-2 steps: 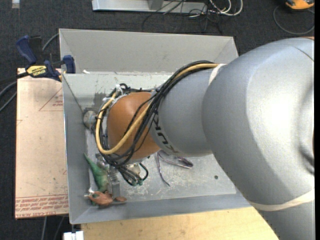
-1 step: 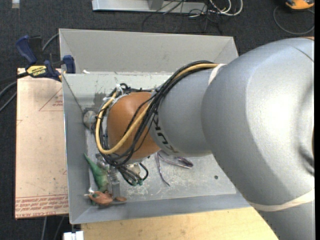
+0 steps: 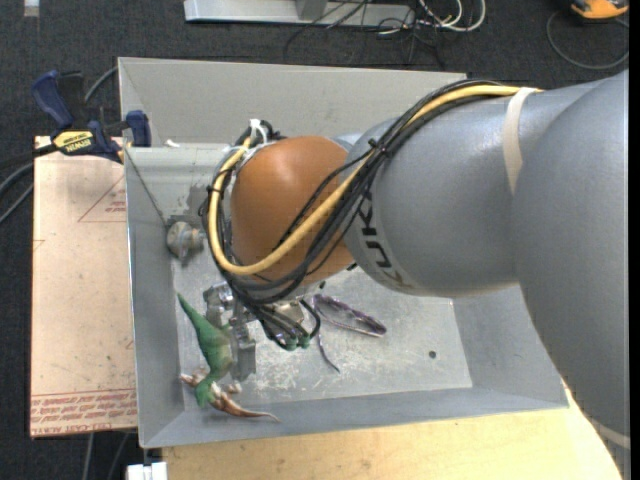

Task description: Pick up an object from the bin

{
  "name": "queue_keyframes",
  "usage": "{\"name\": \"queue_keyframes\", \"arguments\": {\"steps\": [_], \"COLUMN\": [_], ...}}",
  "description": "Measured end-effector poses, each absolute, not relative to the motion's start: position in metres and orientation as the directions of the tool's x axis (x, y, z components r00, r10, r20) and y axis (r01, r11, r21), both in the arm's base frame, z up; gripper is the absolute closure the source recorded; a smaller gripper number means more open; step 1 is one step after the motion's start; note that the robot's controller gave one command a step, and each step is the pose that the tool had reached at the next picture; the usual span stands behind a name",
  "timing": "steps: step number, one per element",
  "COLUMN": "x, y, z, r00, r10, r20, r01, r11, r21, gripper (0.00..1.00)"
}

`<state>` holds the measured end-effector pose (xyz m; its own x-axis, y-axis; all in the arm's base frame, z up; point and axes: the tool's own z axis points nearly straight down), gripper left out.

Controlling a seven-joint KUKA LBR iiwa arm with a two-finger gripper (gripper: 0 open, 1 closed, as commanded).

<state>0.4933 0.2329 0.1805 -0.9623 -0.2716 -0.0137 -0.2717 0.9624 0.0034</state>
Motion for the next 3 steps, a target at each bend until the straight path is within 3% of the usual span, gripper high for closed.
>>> {"name": "queue_keyframes", "arguments": {"steps": [1, 2, 3], "x": [0.496, 0.496, 0.488], "y": [0.237, 0.236, 0.228], "z": [0.209, 0.205, 0.189], "r00": [-0.959, -0.958, -0.789], "r10": [-0.284, -0.287, -0.614], "r20": [-0.022, -0.020, -0.024], "r01": [-0.284, -0.287, -0.614], "r11": [0.959, 0.958, 0.789], "r21": [0.005, 0.005, -0.003], "gripper": [1.00, 1.00, 1.00]}}
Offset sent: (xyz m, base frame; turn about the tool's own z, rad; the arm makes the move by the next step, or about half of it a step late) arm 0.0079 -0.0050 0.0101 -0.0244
